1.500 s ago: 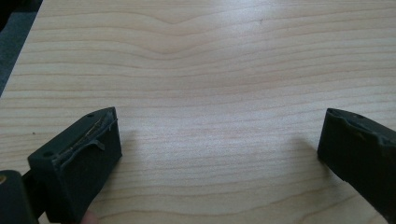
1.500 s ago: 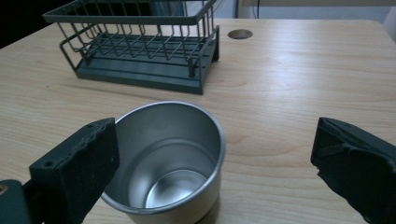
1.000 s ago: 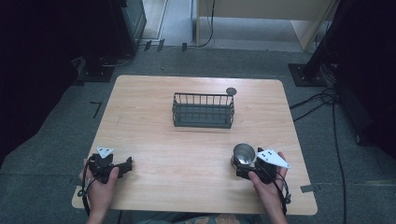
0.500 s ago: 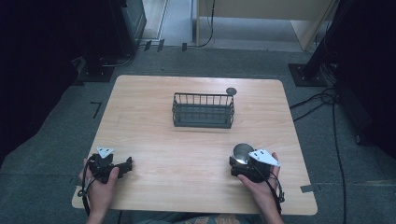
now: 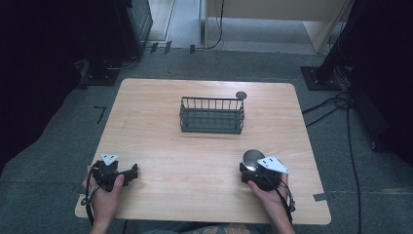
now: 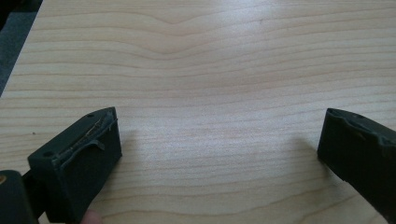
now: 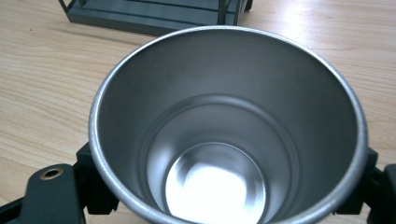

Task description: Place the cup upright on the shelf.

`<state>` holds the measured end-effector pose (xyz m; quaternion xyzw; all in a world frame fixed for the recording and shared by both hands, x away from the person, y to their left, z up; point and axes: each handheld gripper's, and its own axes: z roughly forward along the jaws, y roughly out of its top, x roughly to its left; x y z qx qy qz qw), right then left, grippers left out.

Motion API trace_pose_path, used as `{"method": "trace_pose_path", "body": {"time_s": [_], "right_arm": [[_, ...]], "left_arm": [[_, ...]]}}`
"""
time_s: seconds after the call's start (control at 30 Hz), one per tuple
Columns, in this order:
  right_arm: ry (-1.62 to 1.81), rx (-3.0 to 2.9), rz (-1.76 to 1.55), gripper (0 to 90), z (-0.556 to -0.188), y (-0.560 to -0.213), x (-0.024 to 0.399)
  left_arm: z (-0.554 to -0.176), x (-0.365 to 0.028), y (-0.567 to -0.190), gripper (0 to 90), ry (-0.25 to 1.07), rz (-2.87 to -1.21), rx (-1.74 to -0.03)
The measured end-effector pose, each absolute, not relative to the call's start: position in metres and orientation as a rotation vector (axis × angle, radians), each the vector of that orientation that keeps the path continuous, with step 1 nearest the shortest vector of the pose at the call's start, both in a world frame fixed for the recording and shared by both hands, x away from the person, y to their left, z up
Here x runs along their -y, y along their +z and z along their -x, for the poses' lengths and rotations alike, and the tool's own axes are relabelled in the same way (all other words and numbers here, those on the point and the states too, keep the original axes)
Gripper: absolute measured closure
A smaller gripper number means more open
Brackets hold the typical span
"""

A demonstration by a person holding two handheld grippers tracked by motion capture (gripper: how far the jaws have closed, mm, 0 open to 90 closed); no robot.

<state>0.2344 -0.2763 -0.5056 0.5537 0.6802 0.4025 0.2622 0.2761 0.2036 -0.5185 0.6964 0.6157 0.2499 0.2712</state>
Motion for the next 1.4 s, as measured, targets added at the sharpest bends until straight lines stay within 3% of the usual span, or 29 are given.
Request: {"method": "trace_pose_path", "body": {"time_s": [0.67,1.4], "right_arm": [[1.114,-1.886,-1.453,18.2,-0.247,-0.473,0.266],[1.149,-1.967,-1.344,18.2,-0.274,-0.457,0.221]], "left_arm": [[-0.276,-0.204,-0.519,0.0,0.674,-1.875,-1.657],[-0.276,-0.204,-0.519,0.0,0.674,-1.876,-1.657]]}}
